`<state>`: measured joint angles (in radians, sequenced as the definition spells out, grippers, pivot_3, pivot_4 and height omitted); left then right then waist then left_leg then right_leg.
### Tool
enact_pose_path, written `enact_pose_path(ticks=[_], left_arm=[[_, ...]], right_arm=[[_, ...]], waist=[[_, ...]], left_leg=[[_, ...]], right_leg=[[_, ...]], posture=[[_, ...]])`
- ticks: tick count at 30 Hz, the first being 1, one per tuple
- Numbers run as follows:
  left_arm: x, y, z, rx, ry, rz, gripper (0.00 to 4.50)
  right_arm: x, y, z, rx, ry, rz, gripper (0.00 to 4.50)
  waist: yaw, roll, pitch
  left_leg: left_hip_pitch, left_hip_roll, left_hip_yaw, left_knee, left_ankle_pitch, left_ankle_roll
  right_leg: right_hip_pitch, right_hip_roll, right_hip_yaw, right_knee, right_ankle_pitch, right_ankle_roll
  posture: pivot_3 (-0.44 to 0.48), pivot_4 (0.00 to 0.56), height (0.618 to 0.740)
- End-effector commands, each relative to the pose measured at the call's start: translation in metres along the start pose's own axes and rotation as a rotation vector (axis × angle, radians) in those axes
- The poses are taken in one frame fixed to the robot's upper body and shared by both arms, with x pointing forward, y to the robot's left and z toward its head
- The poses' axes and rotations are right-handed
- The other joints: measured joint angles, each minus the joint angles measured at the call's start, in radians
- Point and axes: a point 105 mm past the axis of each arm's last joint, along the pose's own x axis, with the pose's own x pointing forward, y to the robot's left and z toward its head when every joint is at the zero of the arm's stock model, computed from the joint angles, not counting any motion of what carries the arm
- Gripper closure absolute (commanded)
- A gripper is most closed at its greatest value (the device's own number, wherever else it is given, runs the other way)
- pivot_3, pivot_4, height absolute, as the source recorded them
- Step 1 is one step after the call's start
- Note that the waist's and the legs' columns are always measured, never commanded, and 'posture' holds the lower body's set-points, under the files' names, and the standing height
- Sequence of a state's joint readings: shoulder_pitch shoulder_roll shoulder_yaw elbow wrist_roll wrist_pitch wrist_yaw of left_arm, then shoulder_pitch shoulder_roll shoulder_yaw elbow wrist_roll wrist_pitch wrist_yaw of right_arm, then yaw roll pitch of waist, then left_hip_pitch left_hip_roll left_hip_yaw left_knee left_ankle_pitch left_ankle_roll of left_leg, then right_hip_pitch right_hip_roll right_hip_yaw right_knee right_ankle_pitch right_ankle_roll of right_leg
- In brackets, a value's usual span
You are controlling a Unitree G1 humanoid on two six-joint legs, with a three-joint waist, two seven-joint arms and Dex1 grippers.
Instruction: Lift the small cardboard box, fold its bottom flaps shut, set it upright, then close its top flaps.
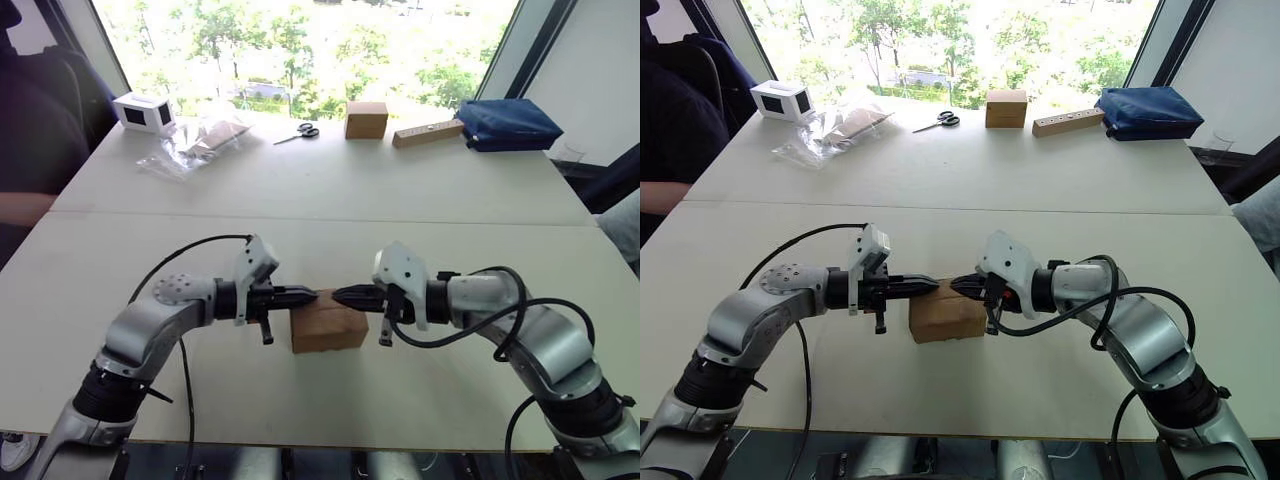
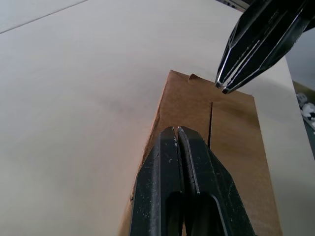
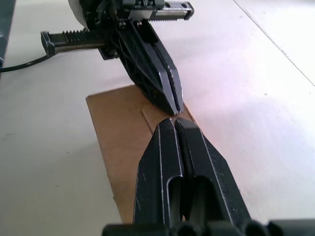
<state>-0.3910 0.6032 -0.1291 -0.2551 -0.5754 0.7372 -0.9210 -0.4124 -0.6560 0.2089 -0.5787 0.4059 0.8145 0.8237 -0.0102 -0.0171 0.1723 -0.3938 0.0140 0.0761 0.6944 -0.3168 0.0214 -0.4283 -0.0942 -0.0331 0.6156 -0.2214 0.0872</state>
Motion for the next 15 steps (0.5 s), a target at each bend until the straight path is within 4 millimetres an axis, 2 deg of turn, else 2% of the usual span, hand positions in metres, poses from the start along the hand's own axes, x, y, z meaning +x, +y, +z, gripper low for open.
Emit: enact_pose_path(ticks=[1,4,10,15], left_arm=[[-0.01,-0.002,0.02,-0.003,-0.05,-0.015,4.44],[-0.013,-0.01,0.029,0.002,-0.063,-0.039,4.44],[-0.015,-0.015,0.028,0.008,-0.044,-0.045,4.44],[-0.009,-0.019,0.023,0.017,-0.032,-0.047,4.44]], right_arm=[[-0.003,-0.008,0.01,-0.026,-0.056,-0.047,4.5],[-0.002,-0.01,0.005,-0.031,-0.042,-0.047,4.5],[0.002,-0.009,0.005,-0.033,-0.051,-0.039,4.5],[0.003,-0.005,0.0,-0.035,-0.032,-0.025,4.5]], waist=[[-0.001,0.0,0.0],[-0.001,0.0,0.0],[0.0,0.0,0.0],[0.0,0.0,0.0]], left_leg=[[0.0,0.0,0.0,0.0,0.0,0.0],[0.0,0.0,0.0,0.0,0.0,0.0],[-0.001,0.0,0.0,0.0,0.0,0.0],[-0.001,0.0,0.0,0.0,0.0,0.0]], right_leg=[[0.0,0.0,0.0,0.0,0.0,0.0],[0.0,0.001,0.0,0.0,0.0,0.0],[0.0,0.003,0.0,0.0,0.0,0.0],[0.0,0.004,0.0,0.0,0.0,0.0]], posture=[[0.0,0.15,0.74],[0.0,0.15,0.74],[0.0,0.15,0.74],[0.0,0.15,0.74]])
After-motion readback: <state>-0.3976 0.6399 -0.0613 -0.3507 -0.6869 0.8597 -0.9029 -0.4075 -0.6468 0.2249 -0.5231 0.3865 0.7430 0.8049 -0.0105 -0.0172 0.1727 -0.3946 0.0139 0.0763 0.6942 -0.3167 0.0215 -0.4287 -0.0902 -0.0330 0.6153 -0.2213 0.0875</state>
